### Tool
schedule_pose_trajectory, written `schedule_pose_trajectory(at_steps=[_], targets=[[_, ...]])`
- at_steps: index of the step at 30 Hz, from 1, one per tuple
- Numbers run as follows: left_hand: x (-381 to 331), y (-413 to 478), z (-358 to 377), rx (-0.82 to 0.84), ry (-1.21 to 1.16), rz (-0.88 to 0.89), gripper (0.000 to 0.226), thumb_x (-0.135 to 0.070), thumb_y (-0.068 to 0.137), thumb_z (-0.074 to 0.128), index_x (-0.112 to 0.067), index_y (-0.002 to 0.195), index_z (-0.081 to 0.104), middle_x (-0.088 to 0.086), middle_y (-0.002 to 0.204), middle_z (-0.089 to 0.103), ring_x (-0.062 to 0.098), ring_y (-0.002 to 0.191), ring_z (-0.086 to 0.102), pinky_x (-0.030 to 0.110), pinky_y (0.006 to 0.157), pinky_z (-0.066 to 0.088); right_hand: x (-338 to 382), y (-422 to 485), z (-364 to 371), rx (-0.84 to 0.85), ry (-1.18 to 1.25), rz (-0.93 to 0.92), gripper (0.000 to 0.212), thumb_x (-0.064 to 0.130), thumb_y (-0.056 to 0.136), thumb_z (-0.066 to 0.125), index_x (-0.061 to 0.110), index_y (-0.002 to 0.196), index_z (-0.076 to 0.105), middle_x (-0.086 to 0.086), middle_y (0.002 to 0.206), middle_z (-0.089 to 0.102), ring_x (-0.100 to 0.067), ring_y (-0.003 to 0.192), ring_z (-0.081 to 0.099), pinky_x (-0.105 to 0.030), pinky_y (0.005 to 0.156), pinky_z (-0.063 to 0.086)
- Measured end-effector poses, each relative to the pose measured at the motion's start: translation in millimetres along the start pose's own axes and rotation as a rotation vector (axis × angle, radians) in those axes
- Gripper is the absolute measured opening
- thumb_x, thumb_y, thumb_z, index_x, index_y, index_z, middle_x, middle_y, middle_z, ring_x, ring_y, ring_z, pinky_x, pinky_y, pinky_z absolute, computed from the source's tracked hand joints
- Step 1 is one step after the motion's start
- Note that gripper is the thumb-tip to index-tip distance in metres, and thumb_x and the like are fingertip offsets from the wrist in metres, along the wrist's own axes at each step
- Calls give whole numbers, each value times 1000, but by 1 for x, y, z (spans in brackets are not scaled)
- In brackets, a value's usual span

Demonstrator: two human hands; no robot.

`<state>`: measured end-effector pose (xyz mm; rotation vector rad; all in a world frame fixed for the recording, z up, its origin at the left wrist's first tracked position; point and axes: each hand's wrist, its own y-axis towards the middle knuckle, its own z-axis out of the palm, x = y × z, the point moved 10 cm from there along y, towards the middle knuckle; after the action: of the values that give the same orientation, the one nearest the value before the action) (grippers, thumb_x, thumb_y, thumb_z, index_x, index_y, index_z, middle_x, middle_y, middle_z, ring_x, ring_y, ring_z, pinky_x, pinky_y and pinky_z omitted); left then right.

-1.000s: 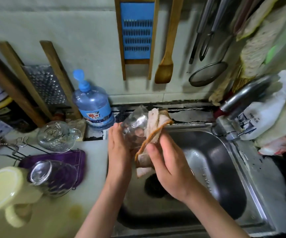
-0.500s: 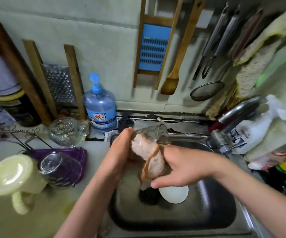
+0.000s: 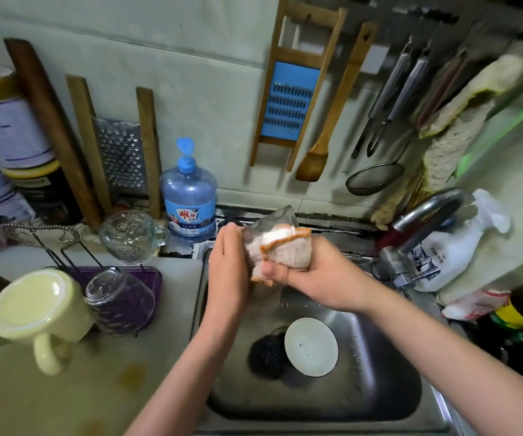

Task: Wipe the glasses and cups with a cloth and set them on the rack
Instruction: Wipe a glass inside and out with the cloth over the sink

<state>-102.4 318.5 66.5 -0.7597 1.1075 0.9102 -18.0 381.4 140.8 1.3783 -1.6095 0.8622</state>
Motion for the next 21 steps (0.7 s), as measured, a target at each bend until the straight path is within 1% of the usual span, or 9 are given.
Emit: schedule_pose_trajectory(at_steps=[3,5,8,10,12,15,18,19,21], targets=[[-34,-17,0,-61,143,291,42,-54,85,32,-17,84,53,-15,74,58,5,71,50,26,74,44,6,3,-7,-111,288,32,6,22,82,62,18,85,65,12,77,70,0,75,63,-17,73,53],[-42,-27,3,-47,220,410,34,-49,91,32,-23,92,54,-21,77,59,-1,71,52,21,71,42,-6,6,-11,-186,574,160,20,25,79,62,7,87,65,-5,82,71,-13,74,67,-26,73,57],[-43,-30,7,-12,301,473,29,-41,95,34,-22,101,55,-19,82,60,-1,73,54,19,70,42,-17,6,-15,-244,665,294,41,34,76,63,-2,96,65,-18,93,72,-26,84,70,-36,81,58],[-41,-25,9,23,266,391,30,-37,99,37,-14,98,57,-12,81,60,0,75,53,19,72,43,-14,5,-13,-209,621,238,39,38,72,65,5,92,66,-11,94,74,-20,88,71,-31,84,57],[-27,-11,10,82,192,180,32,-28,100,42,0,91,55,-3,81,57,8,79,52,24,76,44,-8,0,-1,-23,508,204,44,39,73,71,11,105,63,-3,103,73,-15,100,68,-29,92,53],[11,-4,22,279,48,-201,41,-49,81,50,-13,97,59,12,97,57,22,91,52,50,95,47,-2,-14,9,245,300,203,44,12,84,70,8,124,52,-1,117,67,-14,113,62,-29,98,49],[20,-1,20,237,12,-233,55,-57,77,48,-6,97,58,20,104,62,31,97,59,64,102,40,-5,-14,-9,33,239,219,22,9,89,64,16,109,62,3,106,72,-7,100,67,-27,92,52],[14,1,17,170,36,-177,53,-54,82,47,-3,94,56,21,101,63,29,97,61,58,100,44,-5,-13,-19,-111,172,194,14,13,90,65,20,102,66,4,101,74,-7,97,68,-29,91,53],[-6,-5,12,20,68,-9,32,-38,97,41,-13,78,47,-8,77,61,8,76,56,32,85,45,-6,-14,-39,-368,121,155,6,23,90,65,21,92,70,5,95,75,-7,94,69,-34,92,53]])
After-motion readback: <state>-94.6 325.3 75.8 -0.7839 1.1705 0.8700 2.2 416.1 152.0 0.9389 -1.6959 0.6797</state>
